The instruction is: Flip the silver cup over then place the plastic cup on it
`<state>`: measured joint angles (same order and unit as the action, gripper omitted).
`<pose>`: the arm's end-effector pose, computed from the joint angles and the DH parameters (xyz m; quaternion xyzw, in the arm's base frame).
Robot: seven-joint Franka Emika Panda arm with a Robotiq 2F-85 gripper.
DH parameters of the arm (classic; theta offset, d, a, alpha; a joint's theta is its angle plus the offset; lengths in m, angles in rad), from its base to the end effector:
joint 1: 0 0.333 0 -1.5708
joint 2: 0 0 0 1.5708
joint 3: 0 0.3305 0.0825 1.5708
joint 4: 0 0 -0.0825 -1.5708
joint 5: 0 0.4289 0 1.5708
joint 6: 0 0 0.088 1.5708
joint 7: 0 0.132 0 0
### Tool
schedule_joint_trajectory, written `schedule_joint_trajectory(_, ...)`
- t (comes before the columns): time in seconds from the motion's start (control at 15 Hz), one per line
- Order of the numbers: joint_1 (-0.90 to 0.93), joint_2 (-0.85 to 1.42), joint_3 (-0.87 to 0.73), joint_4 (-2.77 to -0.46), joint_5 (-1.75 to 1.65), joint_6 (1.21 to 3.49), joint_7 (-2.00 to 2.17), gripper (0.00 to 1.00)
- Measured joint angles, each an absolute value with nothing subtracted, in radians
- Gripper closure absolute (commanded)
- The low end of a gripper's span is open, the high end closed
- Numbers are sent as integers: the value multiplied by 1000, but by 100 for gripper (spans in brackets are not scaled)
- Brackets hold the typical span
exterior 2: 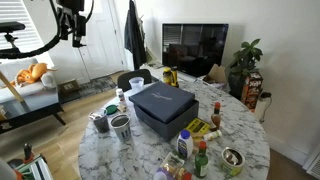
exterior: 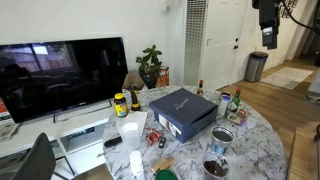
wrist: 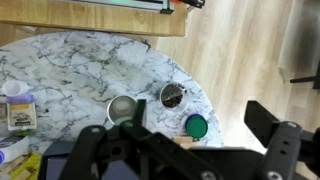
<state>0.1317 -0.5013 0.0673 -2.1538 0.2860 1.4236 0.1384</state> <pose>0.3877 0.1238 0.5652 -0.9850 -0.0285 0.1328 0.1062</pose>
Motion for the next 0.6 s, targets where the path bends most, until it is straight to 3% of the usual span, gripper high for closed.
schedule_joint_trajectory(0.6, 83, -397, 74, -2229, 284, 1496, 151, 0)
